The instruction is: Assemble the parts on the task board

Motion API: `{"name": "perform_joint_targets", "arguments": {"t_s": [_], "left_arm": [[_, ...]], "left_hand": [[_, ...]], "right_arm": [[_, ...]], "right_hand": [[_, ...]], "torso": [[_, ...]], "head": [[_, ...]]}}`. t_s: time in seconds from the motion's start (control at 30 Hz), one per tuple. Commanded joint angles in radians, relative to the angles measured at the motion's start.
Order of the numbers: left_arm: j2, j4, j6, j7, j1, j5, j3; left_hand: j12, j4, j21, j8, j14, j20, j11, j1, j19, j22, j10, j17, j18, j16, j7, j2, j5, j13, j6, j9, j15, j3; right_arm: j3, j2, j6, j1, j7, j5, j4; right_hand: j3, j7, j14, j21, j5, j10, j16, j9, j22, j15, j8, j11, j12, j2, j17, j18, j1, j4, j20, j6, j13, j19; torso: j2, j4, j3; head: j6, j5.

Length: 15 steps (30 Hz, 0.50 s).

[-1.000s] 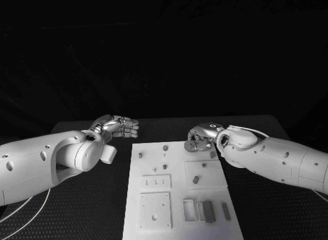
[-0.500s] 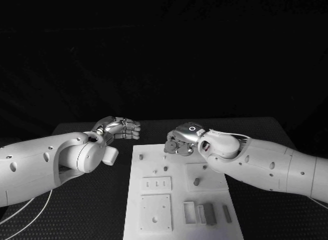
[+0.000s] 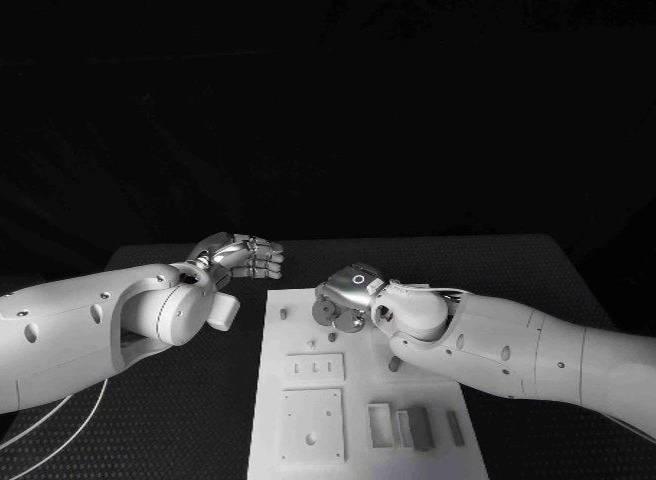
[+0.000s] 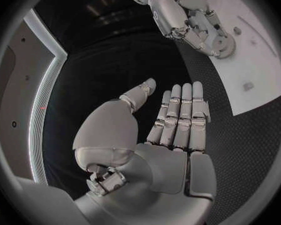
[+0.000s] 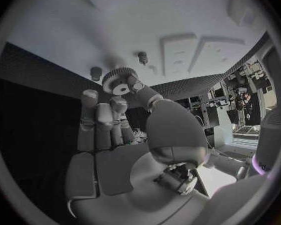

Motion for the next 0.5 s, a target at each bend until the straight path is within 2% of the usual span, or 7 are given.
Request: {"name": "perform_joint_targets", "arguments": {"t_s": [0.03, 0.5], "left_arm": [[0.001, -0.001, 0.0, 0.012, 0.001, -0.003, 0.001], [0.007, -0.002, 0.004, 0.011, 0.001, -0.003, 0.001]], "left_hand": [[-0.004, 0.006, -0.006, -0.006, -0.006, 0.003, 0.008, -0.004, -0.002, 0.001, -0.002, 0.001, 0.017, -0.005, 0.0, -0.008, -0.002, 0.0, -0.008, -0.001, -0.002, 0.0], [-0.005, 0.006, -0.006, -0.006, -0.006, 0.003, 0.008, -0.004, -0.002, 0.002, -0.002, 0.002, 0.017, -0.006, 0.001, -0.008, -0.002, 0.0, -0.008, -0.001, -0.002, 0.0]], "right_arm": [[0.0, 0.007, 0.001, -0.003, -0.003, -0.034, -0.009], [-0.008, 0.03, 0.004, -0.005, -0.005, -0.039, -0.047]], "right_hand": [[0.005, -0.031, 0.003, 0.006, 0.007, 0.003, 0.004, 0.026, 0.018, -0.006, 0.02, -0.007, -0.005, -0.006, -0.002, 0.019, 0.007, 0.0, -0.008, 0.178, -0.001, 0.001], [0.005, -0.031, 0.004, 0.006, 0.007, 0.005, 0.003, 0.027, 0.017, -0.006, 0.02, -0.007, -0.006, -0.007, -0.004, 0.019, 0.008, 0.0, -0.009, 0.178, -0.002, 0.002]], "torso": [[0.0, -0.0019, 0.0009], [-0.001, -0.0033, 0.0016]], "head": [[-0.002, 0.003], [-0.003, 0.006]]}}
